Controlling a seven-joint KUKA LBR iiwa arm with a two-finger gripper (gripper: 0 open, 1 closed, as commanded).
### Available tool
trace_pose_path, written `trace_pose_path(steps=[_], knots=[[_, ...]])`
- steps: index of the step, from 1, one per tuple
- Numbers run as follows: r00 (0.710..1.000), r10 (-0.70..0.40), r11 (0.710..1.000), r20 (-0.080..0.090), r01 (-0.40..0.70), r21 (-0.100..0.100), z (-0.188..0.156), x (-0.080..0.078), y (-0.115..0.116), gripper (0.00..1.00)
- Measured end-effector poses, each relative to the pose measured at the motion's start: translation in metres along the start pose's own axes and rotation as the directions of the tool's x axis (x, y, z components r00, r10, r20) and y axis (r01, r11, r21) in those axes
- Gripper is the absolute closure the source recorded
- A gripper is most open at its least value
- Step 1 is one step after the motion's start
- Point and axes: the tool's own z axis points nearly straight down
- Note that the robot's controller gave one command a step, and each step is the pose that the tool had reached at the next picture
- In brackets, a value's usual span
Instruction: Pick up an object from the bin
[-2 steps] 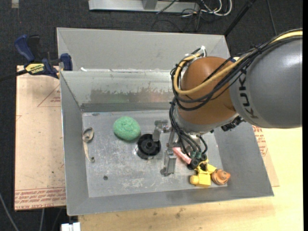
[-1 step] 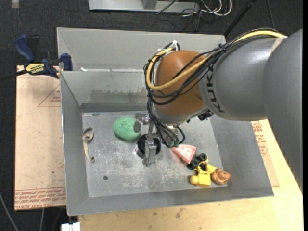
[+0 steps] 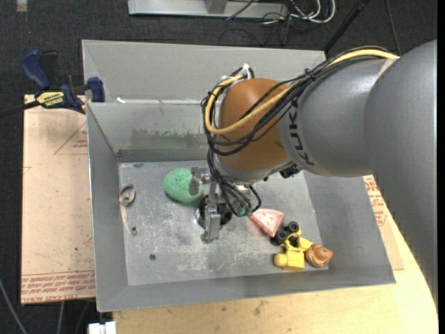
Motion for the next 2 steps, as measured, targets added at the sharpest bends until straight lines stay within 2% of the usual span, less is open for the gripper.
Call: trace_pose_path(steps=[1,2], knots=[[0.999,0.044,0.999,0.007,-0.044,0.001,0.037,-0.004,-0.027,0.0],[0.991,0.132,0.991,0.0,-0.132,0.003,0.06,-0.006,-0.036,1.0]])
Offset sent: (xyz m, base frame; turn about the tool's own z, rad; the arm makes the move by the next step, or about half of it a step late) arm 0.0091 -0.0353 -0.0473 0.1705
